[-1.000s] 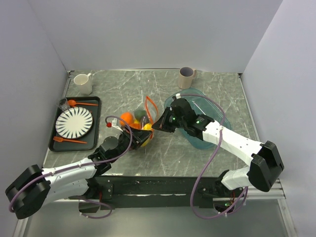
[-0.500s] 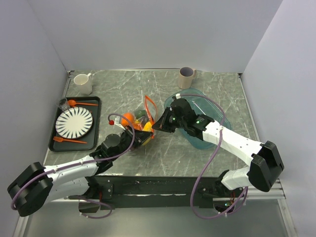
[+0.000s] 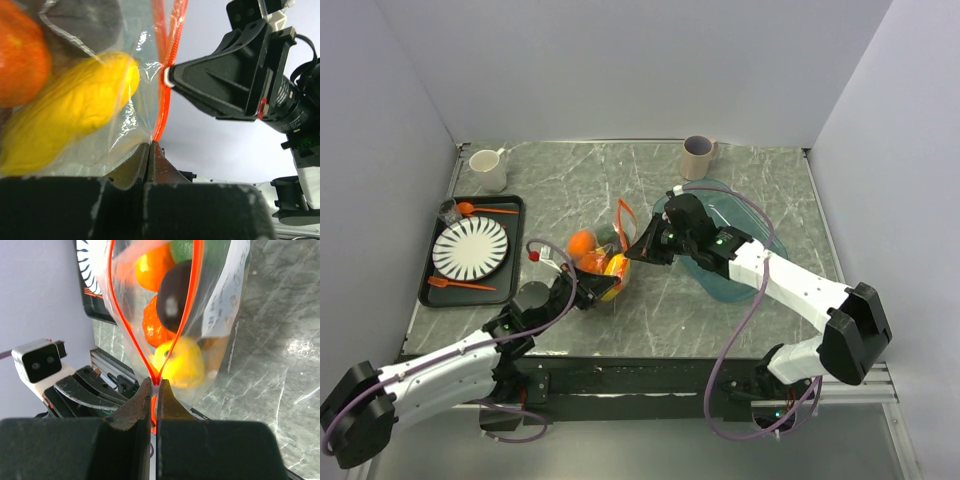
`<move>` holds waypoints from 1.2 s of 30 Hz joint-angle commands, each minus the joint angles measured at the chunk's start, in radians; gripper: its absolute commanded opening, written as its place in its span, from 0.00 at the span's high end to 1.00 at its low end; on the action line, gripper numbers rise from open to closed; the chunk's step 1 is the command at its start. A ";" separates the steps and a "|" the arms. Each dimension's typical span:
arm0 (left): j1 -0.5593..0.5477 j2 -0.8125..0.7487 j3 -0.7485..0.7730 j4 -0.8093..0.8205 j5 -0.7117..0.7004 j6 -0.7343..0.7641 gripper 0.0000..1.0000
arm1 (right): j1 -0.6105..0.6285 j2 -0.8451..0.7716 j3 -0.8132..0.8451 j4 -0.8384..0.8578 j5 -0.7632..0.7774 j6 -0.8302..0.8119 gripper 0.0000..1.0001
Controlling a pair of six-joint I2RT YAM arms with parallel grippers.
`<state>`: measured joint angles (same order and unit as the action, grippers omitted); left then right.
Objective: Place the food in the zip-top bag and seal the zipper
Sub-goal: Zip the zipper food storage bag at the center of the board.
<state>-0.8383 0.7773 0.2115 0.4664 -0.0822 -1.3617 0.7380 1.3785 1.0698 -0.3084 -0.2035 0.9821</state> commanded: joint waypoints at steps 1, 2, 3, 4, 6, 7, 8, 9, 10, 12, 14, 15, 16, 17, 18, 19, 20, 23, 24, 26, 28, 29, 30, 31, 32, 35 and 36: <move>0.001 -0.059 -0.050 -0.097 0.022 -0.019 0.99 | -0.048 0.008 0.068 0.037 0.052 -0.025 1.00; 0.001 -0.081 -0.064 -0.103 0.022 -0.022 0.99 | -0.051 0.010 0.070 0.037 0.052 -0.028 1.00; 0.001 -0.090 -0.070 -0.115 0.022 -0.025 0.99 | -0.054 0.013 0.073 0.037 0.052 -0.031 1.00; 0.001 -0.102 -0.076 -0.126 0.021 -0.028 0.99 | -0.058 0.017 0.081 0.034 0.052 -0.033 1.00; 0.001 -0.134 -0.086 -0.156 0.018 -0.031 0.99 | -0.065 0.025 0.087 0.032 0.050 -0.039 1.00; 0.001 -0.145 -0.087 -0.166 0.016 -0.030 0.99 | -0.071 0.031 0.091 0.031 0.049 -0.042 1.00; 0.001 -0.167 -0.092 -0.175 0.015 -0.034 0.99 | -0.074 0.034 0.091 0.037 0.049 -0.042 1.00; 0.001 -0.176 -0.095 -0.190 0.012 -0.034 0.99 | -0.080 0.037 0.096 0.037 0.044 -0.043 1.00; 0.001 -0.185 -0.100 -0.196 0.010 -0.039 0.99 | -0.084 0.045 0.097 0.037 0.041 -0.043 1.00; 0.001 -0.207 -0.101 -0.215 0.007 -0.042 0.99 | -0.098 0.054 0.113 0.040 0.033 -0.051 1.00; 0.001 -0.219 -0.104 -0.230 0.007 -0.043 0.99 | -0.111 0.073 0.125 0.034 0.033 -0.062 1.00; 0.001 -0.220 -0.103 -0.233 0.007 -0.045 0.99 | -0.115 0.079 0.139 0.032 0.032 -0.063 1.00; 0.001 -0.223 -0.104 -0.239 0.012 -0.045 0.99 | -0.118 0.086 0.143 0.032 0.030 -0.066 1.00; 0.001 -0.228 -0.106 -0.242 0.010 -0.045 0.99 | -0.123 0.093 0.151 0.029 0.030 -0.071 1.00; 0.001 -0.231 -0.106 -0.244 0.010 -0.047 0.99 | -0.132 0.099 0.165 0.028 0.027 -0.074 1.00; 0.002 -0.233 -0.107 -0.244 0.013 -0.047 0.99 | -0.138 0.109 0.173 0.029 0.024 -0.079 1.00; 0.001 -0.234 -0.109 -0.245 0.015 -0.047 0.99 | -0.144 0.117 0.182 0.022 0.021 -0.088 1.00; 0.001 -0.231 -0.112 -0.242 0.016 -0.050 0.99 | -0.164 0.143 0.214 0.011 0.021 -0.102 1.00; 0.001 -0.230 -0.112 -0.242 0.016 -0.048 0.99 | -0.176 0.155 0.226 0.011 0.016 -0.103 1.00; 0.001 -0.227 -0.110 -0.236 0.019 -0.048 0.99 | -0.186 0.172 0.243 0.006 0.007 -0.112 1.00; 0.001 -0.224 -0.110 -0.233 0.019 -0.048 0.99 | -0.198 0.194 0.268 0.002 0.009 -0.120 1.00; 0.001 -0.223 -0.110 -0.233 0.018 -0.050 0.99 | -0.203 0.201 0.277 -0.004 0.009 -0.125 1.00; 0.001 -0.223 -0.110 -0.232 0.019 -0.050 0.99 | -0.207 0.211 0.289 -0.003 0.010 -0.128 1.00; 0.001 -0.225 -0.112 -0.232 0.019 -0.050 0.99 | -0.218 0.218 0.297 -0.003 0.010 -0.129 1.00; 0.001 -0.225 -0.112 -0.232 0.019 -0.050 0.99 | -0.222 0.224 0.303 -0.008 0.009 -0.134 1.00; 0.001 -0.227 -0.116 -0.226 0.019 -0.051 0.99 | -0.248 0.248 0.334 -0.018 0.013 -0.151 1.00; 0.001 -0.227 -0.116 -0.226 0.019 -0.051 0.99 | -0.256 0.263 0.347 -0.018 0.004 -0.155 1.00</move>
<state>-0.8383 0.5533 0.1112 0.2562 -0.0795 -1.4117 0.5289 1.6226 1.3338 -0.3611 -0.2298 0.8650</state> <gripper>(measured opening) 0.014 0.033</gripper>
